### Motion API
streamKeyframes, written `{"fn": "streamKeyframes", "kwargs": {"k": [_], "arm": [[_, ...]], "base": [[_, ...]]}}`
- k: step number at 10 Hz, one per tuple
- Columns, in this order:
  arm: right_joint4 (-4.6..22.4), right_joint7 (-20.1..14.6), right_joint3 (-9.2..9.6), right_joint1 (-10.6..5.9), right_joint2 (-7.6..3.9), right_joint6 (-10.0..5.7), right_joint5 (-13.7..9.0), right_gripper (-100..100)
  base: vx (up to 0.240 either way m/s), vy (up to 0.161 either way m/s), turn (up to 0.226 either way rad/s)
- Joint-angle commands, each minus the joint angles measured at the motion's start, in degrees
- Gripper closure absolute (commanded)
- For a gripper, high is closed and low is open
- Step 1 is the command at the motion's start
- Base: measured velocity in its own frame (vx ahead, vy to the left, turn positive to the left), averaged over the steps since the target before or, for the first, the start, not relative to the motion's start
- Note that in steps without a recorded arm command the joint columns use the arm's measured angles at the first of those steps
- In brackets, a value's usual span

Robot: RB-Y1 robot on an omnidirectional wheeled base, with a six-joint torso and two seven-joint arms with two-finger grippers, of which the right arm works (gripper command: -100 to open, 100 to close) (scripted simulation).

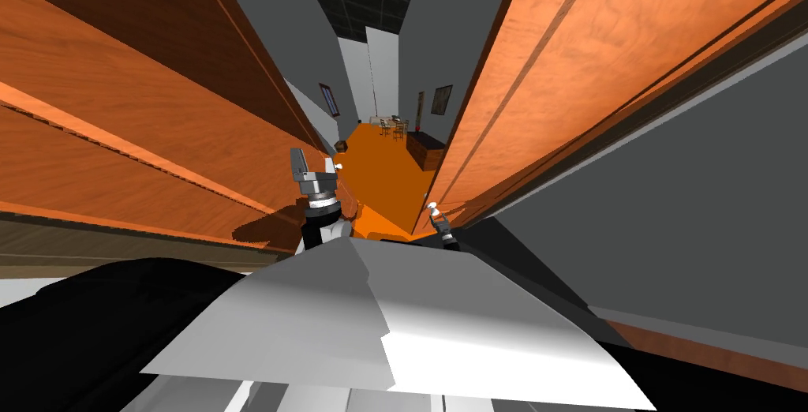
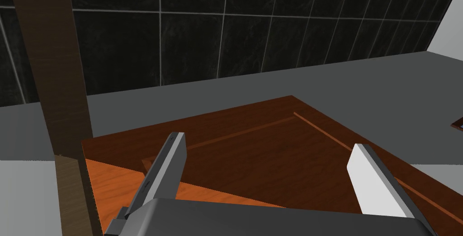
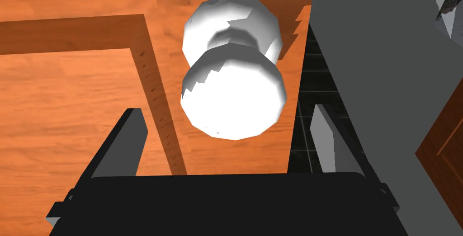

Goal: Push the door open

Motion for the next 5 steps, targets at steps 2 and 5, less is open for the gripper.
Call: {"fn": "streamKeyframes", "kwargs": {"k": [2,5], "arm": [[2.89,1.26,0.27,-3.8,-0.34,1.9,-2.08,-100],[4.13,1.74,0.34,-5.16,-0.46,2.46,-2.84,-100]], "base": [[0.012,0.022,0.084],[0.008,0.013,0.048]]}}
